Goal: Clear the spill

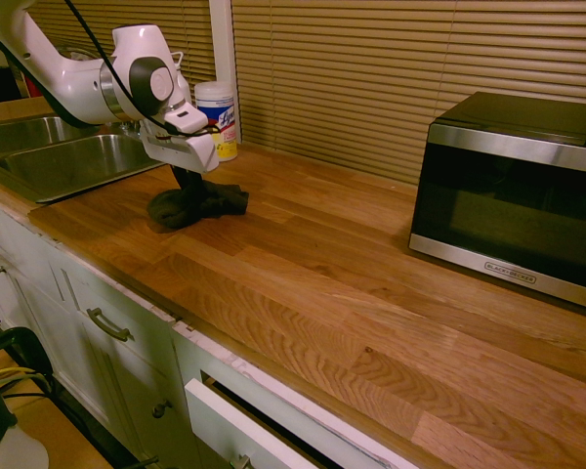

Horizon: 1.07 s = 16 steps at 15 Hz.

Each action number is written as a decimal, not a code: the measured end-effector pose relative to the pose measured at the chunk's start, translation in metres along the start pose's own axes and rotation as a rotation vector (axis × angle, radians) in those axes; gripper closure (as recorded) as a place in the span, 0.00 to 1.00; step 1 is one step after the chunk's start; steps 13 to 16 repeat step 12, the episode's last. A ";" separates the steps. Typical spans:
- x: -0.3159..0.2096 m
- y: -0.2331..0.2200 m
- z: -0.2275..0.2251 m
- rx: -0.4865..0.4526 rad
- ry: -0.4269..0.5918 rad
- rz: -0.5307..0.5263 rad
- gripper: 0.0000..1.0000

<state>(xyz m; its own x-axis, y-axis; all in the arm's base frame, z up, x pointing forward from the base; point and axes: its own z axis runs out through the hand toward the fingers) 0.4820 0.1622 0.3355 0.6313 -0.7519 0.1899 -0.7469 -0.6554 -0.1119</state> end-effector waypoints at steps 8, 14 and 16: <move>0.007 0.006 -0.042 -0.013 0.029 0.018 0.00; 0.015 0.015 -0.082 0.006 0.045 0.055 0.00; 0.015 0.015 -0.082 0.006 0.045 0.055 0.00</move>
